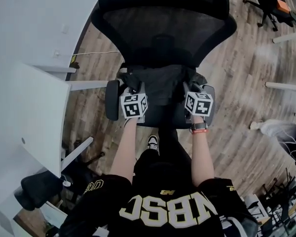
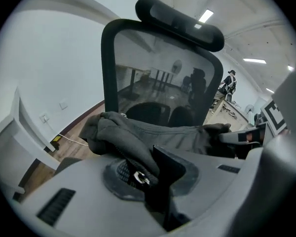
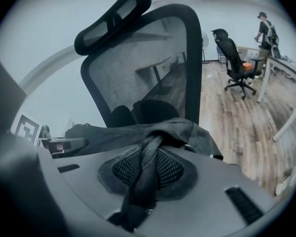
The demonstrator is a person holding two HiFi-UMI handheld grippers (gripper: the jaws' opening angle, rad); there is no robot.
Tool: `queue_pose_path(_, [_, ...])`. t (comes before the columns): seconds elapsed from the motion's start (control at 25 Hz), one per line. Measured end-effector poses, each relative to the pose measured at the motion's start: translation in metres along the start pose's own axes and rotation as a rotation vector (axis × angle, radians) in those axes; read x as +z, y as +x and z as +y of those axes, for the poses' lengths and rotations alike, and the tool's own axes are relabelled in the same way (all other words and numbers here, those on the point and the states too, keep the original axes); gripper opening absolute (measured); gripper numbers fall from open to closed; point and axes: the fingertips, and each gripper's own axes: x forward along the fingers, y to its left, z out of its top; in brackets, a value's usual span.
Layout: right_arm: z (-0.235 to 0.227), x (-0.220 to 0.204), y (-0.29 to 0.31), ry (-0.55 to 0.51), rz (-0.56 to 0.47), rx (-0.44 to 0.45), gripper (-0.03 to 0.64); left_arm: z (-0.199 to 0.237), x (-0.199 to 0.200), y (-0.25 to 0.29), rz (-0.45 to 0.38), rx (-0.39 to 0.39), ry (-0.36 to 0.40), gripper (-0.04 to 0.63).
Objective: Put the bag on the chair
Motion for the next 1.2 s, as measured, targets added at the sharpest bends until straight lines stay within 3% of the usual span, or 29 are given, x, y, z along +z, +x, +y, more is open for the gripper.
queue_pose_path(0.24, [-0.018,-0.053,0.051,0.055,0.132,0.021,0.074,0.017,-0.054,0.041,0.125,0.034,-0.061,0.052])
queue_pose_path(0.36, [-0.027,-0.058,0.070,0.071,0.162,-0.009,0.071,0.024,-0.070,0.061,0.167,0.045,-0.074,0.059])
queue_pose_path(0.92, [-0.060,-0.093,0.147,-0.035,0.280,-0.002,0.100,0.052,-0.104,0.137,0.218,0.078,-0.105,0.096])
queue_pose_path(1.08, [-0.070,-0.092,0.156,-0.048,0.328,-0.008,0.193,0.060,-0.099,0.151,0.218,0.053,-0.111,0.165])
queue_pose_path(1.16, [-0.068,-0.093,0.156,-0.051,0.339,0.001,0.279,0.064,-0.096,0.150,0.216,0.043,-0.139,0.292])
queue_pose_path(1.2, [-0.068,-0.092,0.155,-0.050,0.336,-0.001,0.310,0.065,-0.095,0.148,0.213,0.040,-0.163,0.324])
